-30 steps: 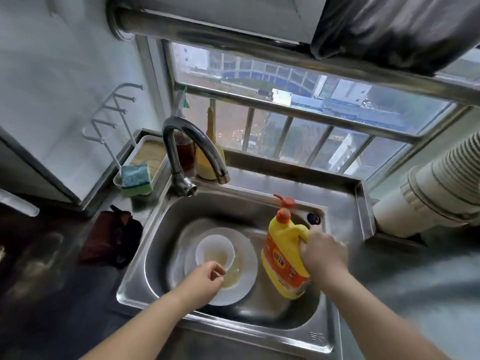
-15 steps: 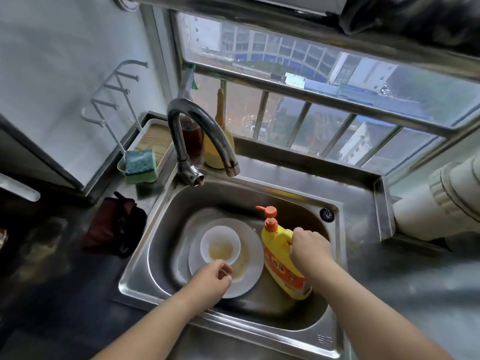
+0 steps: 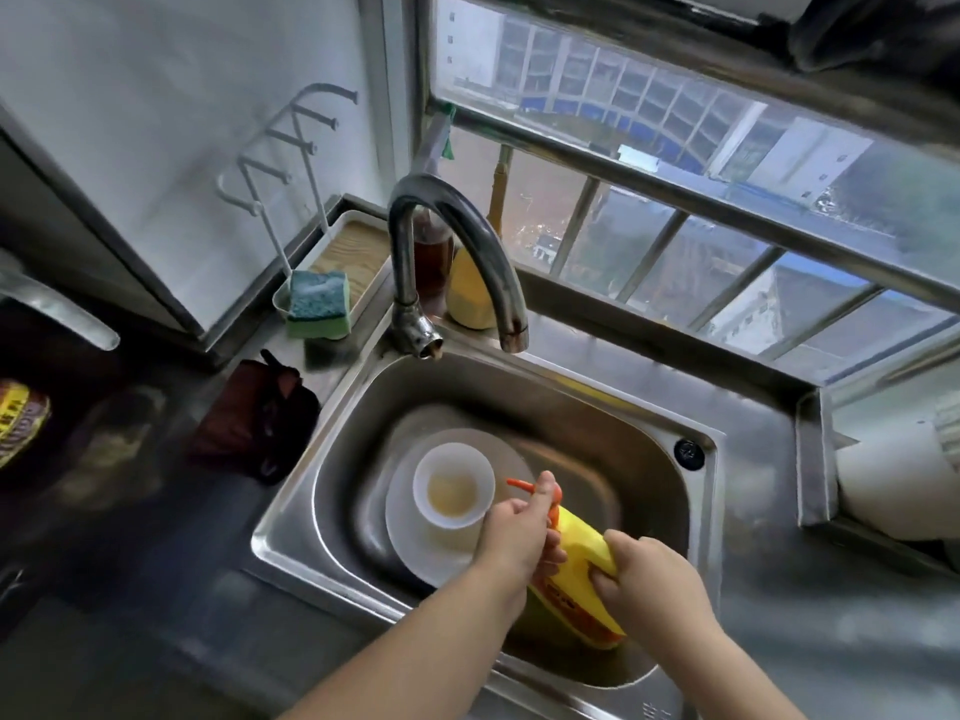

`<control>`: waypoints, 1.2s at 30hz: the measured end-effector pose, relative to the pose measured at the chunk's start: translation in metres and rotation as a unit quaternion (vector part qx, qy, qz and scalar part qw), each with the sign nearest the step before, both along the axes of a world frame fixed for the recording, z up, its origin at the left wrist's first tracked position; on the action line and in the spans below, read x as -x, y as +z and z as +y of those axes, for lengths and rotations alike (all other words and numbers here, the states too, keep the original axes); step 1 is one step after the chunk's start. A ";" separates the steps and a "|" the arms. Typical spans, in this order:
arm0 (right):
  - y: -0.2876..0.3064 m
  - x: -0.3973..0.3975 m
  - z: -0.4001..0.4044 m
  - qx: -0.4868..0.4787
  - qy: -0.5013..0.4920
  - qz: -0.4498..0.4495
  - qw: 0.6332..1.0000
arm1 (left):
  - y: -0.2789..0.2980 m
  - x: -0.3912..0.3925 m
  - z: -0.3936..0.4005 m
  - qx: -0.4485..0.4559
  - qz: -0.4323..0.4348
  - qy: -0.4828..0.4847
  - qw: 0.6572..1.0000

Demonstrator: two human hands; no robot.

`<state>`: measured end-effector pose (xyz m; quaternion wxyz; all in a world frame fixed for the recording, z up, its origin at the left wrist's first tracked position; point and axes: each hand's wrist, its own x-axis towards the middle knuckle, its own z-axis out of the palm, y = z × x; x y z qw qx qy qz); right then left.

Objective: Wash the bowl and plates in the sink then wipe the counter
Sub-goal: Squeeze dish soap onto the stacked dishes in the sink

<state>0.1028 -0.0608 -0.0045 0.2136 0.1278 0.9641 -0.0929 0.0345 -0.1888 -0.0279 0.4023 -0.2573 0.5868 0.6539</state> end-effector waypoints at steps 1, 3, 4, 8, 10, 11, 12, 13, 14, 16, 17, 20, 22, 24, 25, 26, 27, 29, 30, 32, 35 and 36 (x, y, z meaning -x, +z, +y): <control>-0.001 -0.002 0.002 0.012 -0.005 -0.002 1.000 | 0.001 -0.002 0.000 -0.005 0.003 0.002 1.000; -0.002 -0.004 0.007 0.036 -0.008 -0.010 0.999 | 0.003 -0.007 -0.002 -0.029 -0.011 0.014 0.999; -0.002 -0.005 0.009 0.049 -0.010 -0.012 0.999 | 0.004 -0.009 -0.003 -0.047 -0.021 0.022 0.998; -0.004 -0.003 0.014 0.103 -0.034 -0.022 0.994 | -0.002 -0.014 -0.007 -0.073 -0.029 0.032 0.996; -0.004 0.000 0.017 0.123 -0.042 -0.036 0.991 | -0.007 -0.012 -0.008 -0.061 -0.026 0.014 0.998; -0.004 0.002 0.018 0.128 -0.044 -0.044 0.990 | -0.009 -0.010 -0.008 -0.060 -0.026 0.004 0.998; -0.003 0.005 0.018 0.130 -0.044 -0.049 0.989 | -0.010 -0.007 -0.009 -0.061 -0.029 -0.005 0.998; -0.004 0.008 0.018 0.130 -0.041 -0.051 0.989 | -0.011 -0.004 -0.010 -0.059 -0.033 -0.011 0.998; -0.006 0.010 0.018 0.130 -0.036 -0.051 0.990 | -0.012 -0.001 -0.011 -0.056 -0.038 -0.014 0.998; -0.007 0.013 0.016 0.124 -0.029 -0.054 0.990 | -0.014 0.003 -0.014 -0.056 -0.042 -0.011 0.997; -0.008 0.014 0.016 0.120 -0.025 -0.055 0.991 | -0.016 0.003 -0.014 -0.059 -0.039 -0.012 0.997; -0.008 0.014 0.017 0.122 -0.028 -0.055 0.991 | -0.018 0.003 -0.013 -0.058 -0.024 -0.019 0.998; -0.008 0.015 0.016 0.118 -0.029 -0.054 0.991 | -0.020 0.005 -0.013 -0.050 -0.014 -0.012 0.999; -0.009 0.016 0.014 0.109 -0.024 -0.050 0.992 | -0.021 0.005 -0.012 -0.047 0.002 -0.009 0.999; -0.008 0.016 0.014 0.105 -0.021 -0.049 0.993 | -0.022 0.005 -0.011 -0.046 0.010 -0.009 0.999; -0.008 0.015 0.014 0.102 -0.022 -0.048 0.993 | -0.022 0.004 -0.009 -0.045 0.016 -0.011 0.999; -0.007 0.015 0.015 0.100 -0.027 -0.048 0.993 | -0.021 0.004 -0.007 -0.044 0.020 -0.016 0.999; -0.006 0.013 0.017 0.098 -0.041 -0.049 0.993 | -0.017 0.004 -0.002 -0.047 0.032 -0.027 0.998; -0.005 0.012 0.017 0.096 -0.050 -0.047 0.993 | -0.014 0.004 0.000 -0.048 0.040 -0.033 0.998; -0.002 0.011 0.018 0.090 -0.071 -0.038 0.993 | -0.009 0.006 0.005 -0.046 0.057 -0.041 0.996; 0.004 0.014 0.018 0.070 -0.106 -0.016 0.992 | -0.003 0.014 0.014 -0.039 0.088 -0.055 0.994; 0.006 0.018 0.017 0.064 -0.118 -0.008 0.991 | -0.001 0.019 0.017 -0.044 0.091 -0.058 0.993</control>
